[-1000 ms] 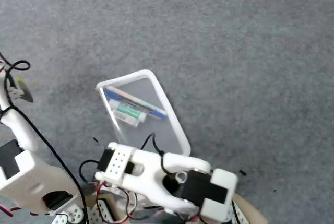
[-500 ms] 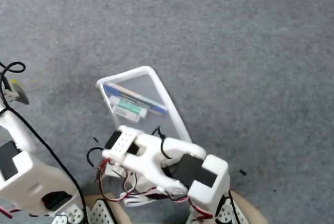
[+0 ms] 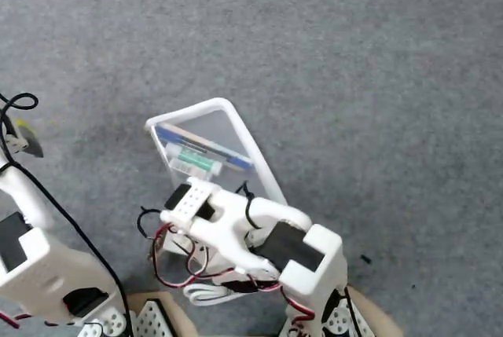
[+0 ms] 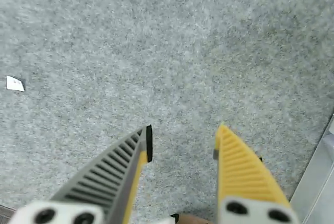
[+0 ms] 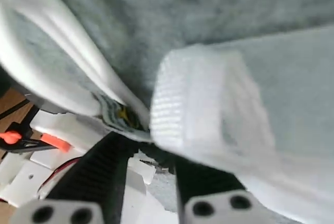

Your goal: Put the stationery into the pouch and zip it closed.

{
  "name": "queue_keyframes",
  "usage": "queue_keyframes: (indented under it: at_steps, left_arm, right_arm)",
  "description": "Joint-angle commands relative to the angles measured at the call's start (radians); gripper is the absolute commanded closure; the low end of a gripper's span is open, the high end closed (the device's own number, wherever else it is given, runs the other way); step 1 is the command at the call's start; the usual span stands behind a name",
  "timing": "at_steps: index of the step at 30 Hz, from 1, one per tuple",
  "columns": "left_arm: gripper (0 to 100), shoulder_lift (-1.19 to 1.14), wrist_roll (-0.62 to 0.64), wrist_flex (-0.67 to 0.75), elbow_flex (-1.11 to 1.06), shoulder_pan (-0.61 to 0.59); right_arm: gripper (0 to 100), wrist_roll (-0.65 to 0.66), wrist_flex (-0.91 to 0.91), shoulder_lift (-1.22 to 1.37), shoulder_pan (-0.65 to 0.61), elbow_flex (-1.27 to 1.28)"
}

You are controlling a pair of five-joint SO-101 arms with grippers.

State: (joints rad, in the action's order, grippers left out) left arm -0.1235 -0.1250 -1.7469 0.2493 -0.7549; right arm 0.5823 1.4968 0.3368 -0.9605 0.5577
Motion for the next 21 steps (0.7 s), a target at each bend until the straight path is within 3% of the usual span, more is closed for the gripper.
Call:
queue_keyframes:
  at_steps: [1, 14, 21]
  left_arm:
    - [78, 0.051, -0.009, -0.014, 0.053, -0.016]
    - [79, 0.051, -0.009, -0.014, 0.053, -0.007]
    - [78, 0.051, -0.009, -0.014, 0.058, -0.007]
  right_arm:
    - [98.7, -0.002, 0.029, -0.008, 0.058, -0.054]
    - [98.7, -0.002, 0.247, -0.277, 0.281, -0.433]
    - [94.6, -0.002, 0.269, -0.305, 0.219, -0.248]
